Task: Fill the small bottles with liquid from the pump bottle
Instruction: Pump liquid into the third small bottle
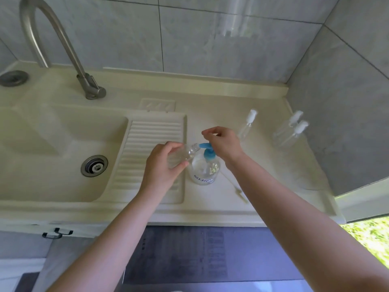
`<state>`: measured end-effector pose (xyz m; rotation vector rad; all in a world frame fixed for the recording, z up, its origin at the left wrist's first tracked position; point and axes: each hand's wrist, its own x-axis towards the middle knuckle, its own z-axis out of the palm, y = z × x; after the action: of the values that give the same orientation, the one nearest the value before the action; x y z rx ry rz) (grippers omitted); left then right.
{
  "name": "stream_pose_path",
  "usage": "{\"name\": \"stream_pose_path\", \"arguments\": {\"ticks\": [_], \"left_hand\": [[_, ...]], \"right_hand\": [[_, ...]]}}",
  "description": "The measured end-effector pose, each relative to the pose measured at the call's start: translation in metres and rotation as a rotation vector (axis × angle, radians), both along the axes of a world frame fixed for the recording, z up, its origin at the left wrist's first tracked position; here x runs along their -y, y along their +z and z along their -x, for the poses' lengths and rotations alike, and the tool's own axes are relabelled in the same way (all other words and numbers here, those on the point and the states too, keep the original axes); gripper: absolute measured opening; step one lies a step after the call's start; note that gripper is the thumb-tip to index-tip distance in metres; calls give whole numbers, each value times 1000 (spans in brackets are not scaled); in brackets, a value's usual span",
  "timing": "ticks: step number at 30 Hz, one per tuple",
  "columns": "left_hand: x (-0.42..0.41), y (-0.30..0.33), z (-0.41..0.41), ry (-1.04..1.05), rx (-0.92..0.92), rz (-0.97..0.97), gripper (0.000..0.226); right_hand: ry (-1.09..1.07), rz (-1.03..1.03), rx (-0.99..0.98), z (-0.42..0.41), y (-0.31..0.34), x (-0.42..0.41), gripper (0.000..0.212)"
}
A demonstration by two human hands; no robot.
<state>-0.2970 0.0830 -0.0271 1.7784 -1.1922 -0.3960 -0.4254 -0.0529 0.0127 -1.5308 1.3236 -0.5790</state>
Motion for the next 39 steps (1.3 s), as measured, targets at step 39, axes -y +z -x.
{"name": "stream_pose_path", "arguments": {"ticks": [39], "left_hand": [[5,2,-6,-49,56,7,45]], "right_hand": [[17,-32,-150,6,2,-17,51]]}}
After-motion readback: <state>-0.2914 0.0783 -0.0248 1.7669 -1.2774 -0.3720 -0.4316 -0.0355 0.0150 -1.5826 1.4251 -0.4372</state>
